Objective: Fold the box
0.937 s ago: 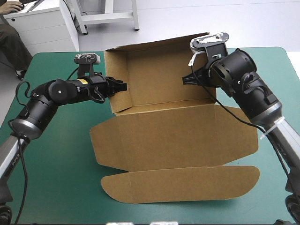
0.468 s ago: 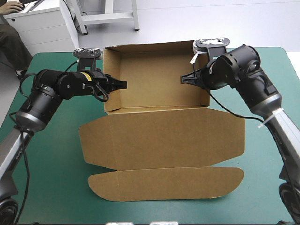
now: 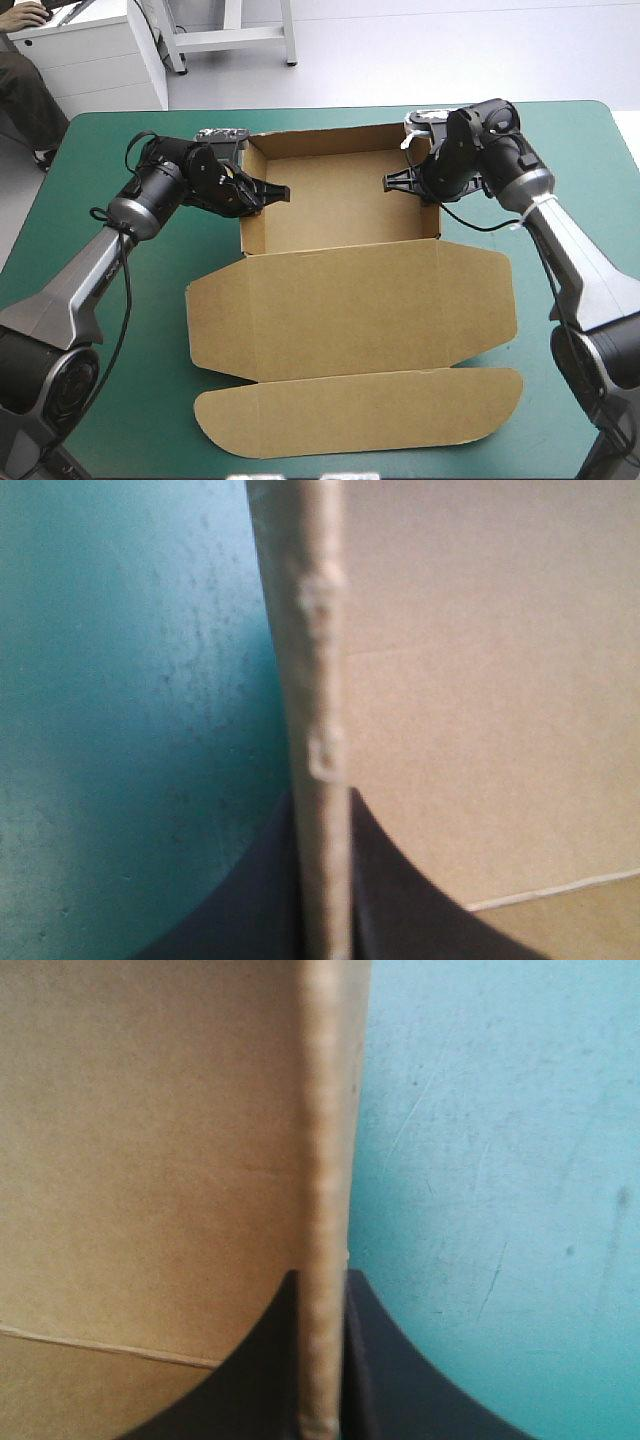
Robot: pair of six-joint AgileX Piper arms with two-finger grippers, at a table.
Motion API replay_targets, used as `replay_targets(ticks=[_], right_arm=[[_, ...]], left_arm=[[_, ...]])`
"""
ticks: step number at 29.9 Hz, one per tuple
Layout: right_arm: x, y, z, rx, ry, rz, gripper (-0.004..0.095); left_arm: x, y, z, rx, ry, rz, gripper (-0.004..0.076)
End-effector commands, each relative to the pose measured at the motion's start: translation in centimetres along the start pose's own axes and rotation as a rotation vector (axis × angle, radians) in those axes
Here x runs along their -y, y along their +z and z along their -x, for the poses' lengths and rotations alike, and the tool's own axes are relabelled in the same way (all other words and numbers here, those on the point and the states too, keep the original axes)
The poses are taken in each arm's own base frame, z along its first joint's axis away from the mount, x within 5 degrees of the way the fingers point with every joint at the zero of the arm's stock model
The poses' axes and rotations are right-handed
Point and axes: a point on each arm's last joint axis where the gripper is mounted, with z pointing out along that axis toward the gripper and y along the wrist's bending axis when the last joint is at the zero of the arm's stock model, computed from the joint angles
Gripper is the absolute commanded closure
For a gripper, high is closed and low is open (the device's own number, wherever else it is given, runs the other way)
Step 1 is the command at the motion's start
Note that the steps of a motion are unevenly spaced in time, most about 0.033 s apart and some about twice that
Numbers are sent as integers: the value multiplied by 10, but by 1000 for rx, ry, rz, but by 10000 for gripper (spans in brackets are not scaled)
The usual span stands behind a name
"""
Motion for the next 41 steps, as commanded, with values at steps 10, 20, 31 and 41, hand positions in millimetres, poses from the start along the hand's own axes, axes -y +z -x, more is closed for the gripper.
replay_targets(ticks=[10, 20, 31, 41], right_arm=[[0, 30, 5, -74, -4, 40, 909], [0, 52, 6, -121, -7, 29, 824], [0, 52, 6, -120, -11, 27, 115], [0, 3, 24, 48, -36, 23, 91]], left_arm=[[1, 24, 6, -22, 16, 16, 734], [-1, 38, 3, -76, 49, 19, 687], [8, 26, 11, -59, 77, -41, 216], [19, -28, 35, 0, 132, -21, 246]])
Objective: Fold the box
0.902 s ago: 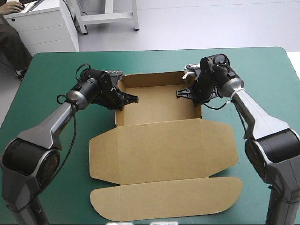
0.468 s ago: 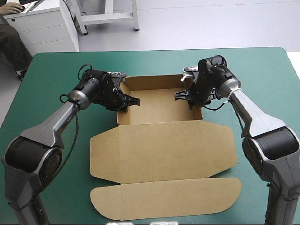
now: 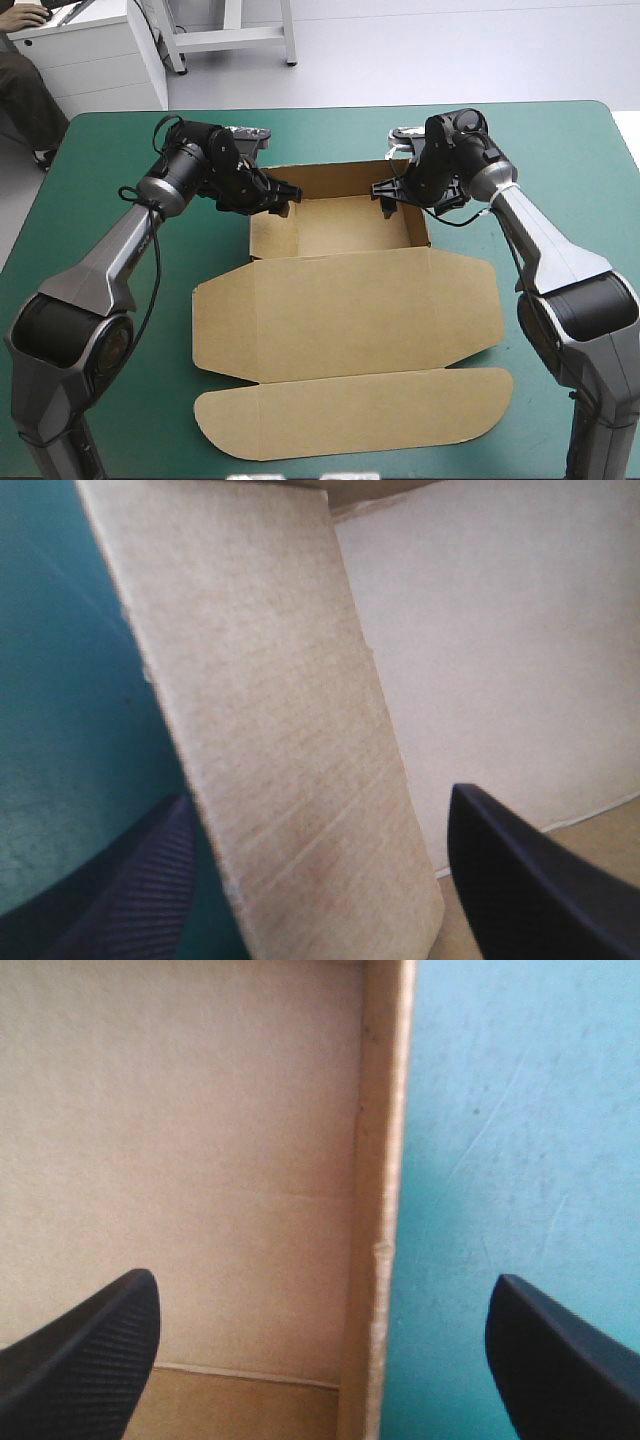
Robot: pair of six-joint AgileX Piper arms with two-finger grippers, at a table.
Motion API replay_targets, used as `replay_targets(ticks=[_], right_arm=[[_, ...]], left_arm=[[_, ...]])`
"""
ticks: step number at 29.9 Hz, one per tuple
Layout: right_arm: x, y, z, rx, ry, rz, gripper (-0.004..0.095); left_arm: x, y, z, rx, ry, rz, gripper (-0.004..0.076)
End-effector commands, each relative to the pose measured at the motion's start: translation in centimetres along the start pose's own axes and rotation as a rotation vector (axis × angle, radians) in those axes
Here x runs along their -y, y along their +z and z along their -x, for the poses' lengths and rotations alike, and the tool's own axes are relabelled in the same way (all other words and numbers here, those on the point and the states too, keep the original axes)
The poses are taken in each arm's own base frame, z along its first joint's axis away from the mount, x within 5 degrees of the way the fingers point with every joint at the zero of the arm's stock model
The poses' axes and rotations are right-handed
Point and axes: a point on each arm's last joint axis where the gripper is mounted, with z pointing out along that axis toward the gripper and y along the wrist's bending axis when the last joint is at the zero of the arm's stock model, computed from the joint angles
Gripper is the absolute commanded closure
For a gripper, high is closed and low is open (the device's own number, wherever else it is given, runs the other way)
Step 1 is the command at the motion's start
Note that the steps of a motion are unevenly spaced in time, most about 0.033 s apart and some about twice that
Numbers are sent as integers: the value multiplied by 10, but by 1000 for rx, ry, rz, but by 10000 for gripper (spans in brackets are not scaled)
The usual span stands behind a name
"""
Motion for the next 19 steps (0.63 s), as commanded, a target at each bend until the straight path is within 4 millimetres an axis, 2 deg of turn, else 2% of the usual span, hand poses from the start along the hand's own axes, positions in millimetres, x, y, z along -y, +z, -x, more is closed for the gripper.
replay_targets(ticks=[1, 4, 7, 10, 14, 19], right_arm=[[2, -69, 2, 166, -31, -13, 92], [4, -96, -3, 230, -41, -38, 93], [4, -122, -11, 284, -40, -25, 93], [4, -146, -20, 335, -40, -9, 93], [5, -169, -33, 376, -41, -1, 93], [9, -164, -51, 326, -44, -11, 93]], left_arm=[[9, -57, 9, 117, 35, -4, 272], [10, -79, 13, 158, 54, 29, 440], [12, -102, 9, 209, 71, 20, 732], [13, -121, 0, 239, 97, 13, 734], [13, -152, -25, 275, 138, 0, 734], [8, -189, -69, 312, 190, 1, 734]])
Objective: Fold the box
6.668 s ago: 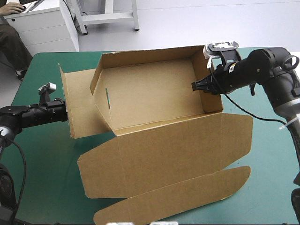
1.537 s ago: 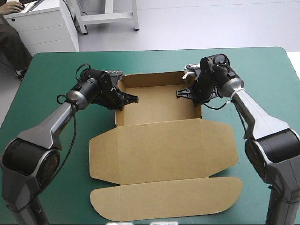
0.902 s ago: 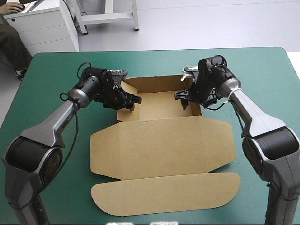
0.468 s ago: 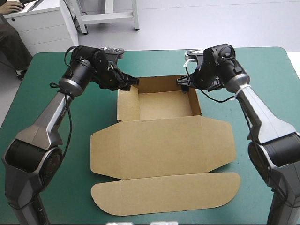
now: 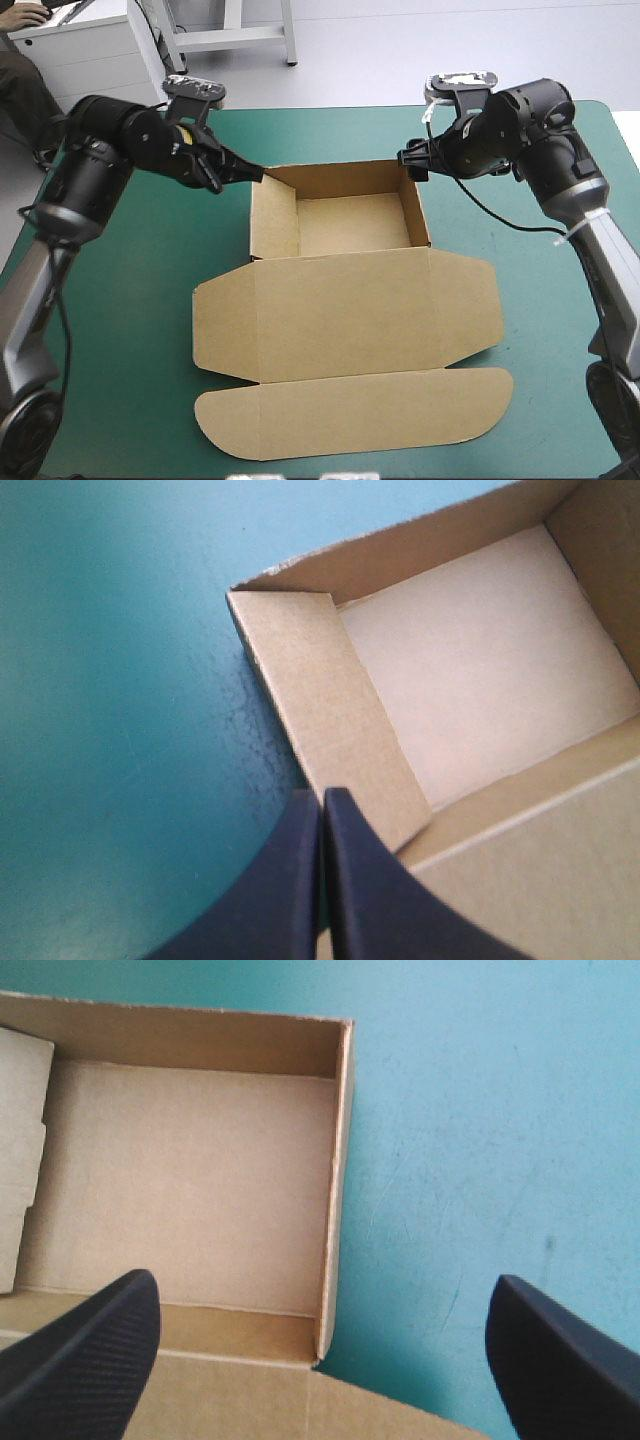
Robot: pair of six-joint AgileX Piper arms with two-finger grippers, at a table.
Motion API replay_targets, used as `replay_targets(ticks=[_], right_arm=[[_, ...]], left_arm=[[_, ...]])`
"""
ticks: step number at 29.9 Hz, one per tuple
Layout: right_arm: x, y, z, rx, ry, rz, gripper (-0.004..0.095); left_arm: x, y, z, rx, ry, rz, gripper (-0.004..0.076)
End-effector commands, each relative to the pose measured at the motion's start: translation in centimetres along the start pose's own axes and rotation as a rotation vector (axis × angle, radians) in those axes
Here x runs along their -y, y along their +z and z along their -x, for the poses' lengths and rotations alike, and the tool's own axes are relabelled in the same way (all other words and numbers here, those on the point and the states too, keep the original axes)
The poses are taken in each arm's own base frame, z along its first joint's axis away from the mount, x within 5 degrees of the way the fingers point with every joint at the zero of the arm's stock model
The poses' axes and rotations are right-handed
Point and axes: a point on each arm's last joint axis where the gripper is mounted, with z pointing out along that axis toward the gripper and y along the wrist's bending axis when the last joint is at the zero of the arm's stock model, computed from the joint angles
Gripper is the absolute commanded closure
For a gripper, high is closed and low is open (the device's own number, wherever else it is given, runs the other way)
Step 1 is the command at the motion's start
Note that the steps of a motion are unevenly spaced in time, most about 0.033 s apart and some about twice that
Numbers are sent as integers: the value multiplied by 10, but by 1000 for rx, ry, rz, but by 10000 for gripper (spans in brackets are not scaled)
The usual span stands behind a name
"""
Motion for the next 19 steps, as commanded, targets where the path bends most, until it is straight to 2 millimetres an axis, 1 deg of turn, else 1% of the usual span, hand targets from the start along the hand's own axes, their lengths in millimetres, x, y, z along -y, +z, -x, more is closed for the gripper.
replay_targets(ticks=[1, 5, 8, 13, 15, 17, 19], right_arm=[[5, -20, -10, 17, -15, -9, 93], [5, -1, -9, -7, -30, -18, 93], [4, 19, -5, -20, -35, -20, 93], [4, 64, -4, -103, -46, -31, 93], [4, 82, -4, -127, -51, -34, 93], [4, 97, -5, -145, -53, -36, 93], [4, 108, -5, -159, -55, -38, 93]], left_arm=[[4, -58, -29, 60, 36, -22, 734], [3, -88, -66, 114, 42, -27, 734], [1, -101, -95, 146, 41, -28, 734], [-6, -108, -152, 152, 86, -9, 734], [-10, -109, -174, 182, 91, 6, 734], [-12, -108, -194, 228, 92, 9, 734], [-14, -105, -209, 265, 92, 8, 734]])
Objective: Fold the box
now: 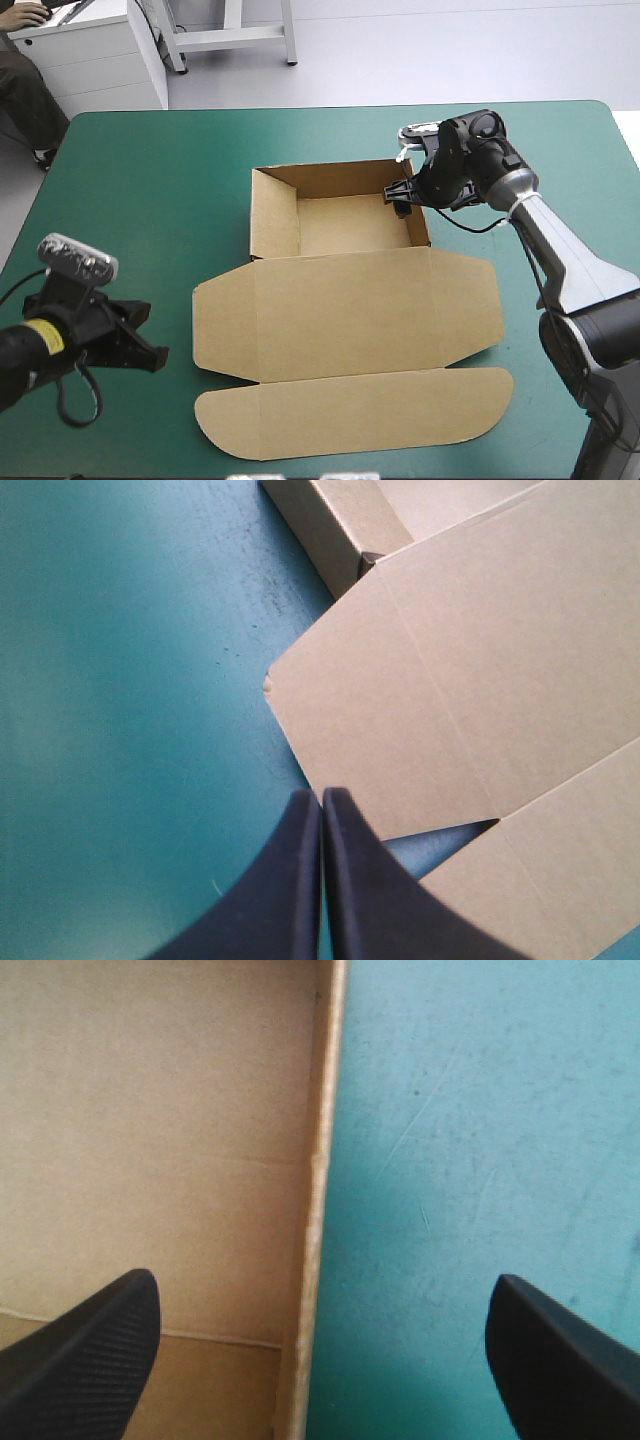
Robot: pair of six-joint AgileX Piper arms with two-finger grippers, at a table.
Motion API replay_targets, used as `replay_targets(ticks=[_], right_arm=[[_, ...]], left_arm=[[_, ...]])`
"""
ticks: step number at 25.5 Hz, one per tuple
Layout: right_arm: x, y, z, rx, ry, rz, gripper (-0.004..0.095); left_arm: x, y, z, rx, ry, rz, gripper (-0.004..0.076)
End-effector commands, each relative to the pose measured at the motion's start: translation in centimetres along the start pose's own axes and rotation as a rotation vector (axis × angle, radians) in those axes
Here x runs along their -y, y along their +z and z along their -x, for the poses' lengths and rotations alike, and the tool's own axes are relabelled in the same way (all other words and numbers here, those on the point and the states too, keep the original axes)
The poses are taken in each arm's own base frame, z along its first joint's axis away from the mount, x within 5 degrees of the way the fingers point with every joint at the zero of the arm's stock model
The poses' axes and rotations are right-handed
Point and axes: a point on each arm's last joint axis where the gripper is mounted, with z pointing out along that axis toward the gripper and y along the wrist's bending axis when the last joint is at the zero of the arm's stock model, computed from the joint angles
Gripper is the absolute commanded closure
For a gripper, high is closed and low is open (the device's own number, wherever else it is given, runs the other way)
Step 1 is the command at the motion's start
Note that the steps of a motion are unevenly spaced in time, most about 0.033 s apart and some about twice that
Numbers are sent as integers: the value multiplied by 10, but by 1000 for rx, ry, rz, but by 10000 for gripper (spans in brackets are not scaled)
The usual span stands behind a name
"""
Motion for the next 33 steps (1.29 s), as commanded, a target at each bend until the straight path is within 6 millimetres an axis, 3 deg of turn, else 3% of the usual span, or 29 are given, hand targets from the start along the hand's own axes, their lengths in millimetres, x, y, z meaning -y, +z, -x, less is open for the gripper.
replay_targets(ticks=[1, 8, 14, 16, 18, 19, 20, 23, 28, 30, 32, 33], right_arm=[[2, -10, 8, 81, -13, -3, 93], [-2, 16, 12, 49, -26, 33, 93], [-4, 26, 13, 41, -14, 59, 108], [-4, 27, 12, 27, -9, 58, 255], [-4, 27, 11, 19, -10, 57, 485], [-4, 27, 11, 11, -10, 56, 752], [-4, 28, 11, 9, -11, 54, 925], [1, 27, 12, 10, 1, 49, 928], [41, -20, 31, 102, 82, 67, 928], [67, -50, 36, 161, 101, 34, 928], [113, -93, 35, 282, 193, -18, 928], [126, -105, 33, 313, 210, -36, 928]], left_arm=[[0, -7, -20, 162, 11, -2, 734], [-2, 2, -65, 207, 10, -2, 734], [-2, 6, -82, 234, 7, -5, 734], [-2, 6, -82, 238, 1, -15, 734], [-1, 6, -81, 249, -1, -19, 734], [-1, 6, -80, 256, -2, -21, 734], [-1, 6, -80, 256, -2, -21, 734], [-1, 6, -80, 257, -2, -21, 734], [-1, 6, -80, 260, -2, -21, 734], [-1, 6, -80, 260, -2, -21, 734], [-1, 6, -80, 262, -2, -21, 734], [-1, 6, -80, 259, -3, -22, 734]])
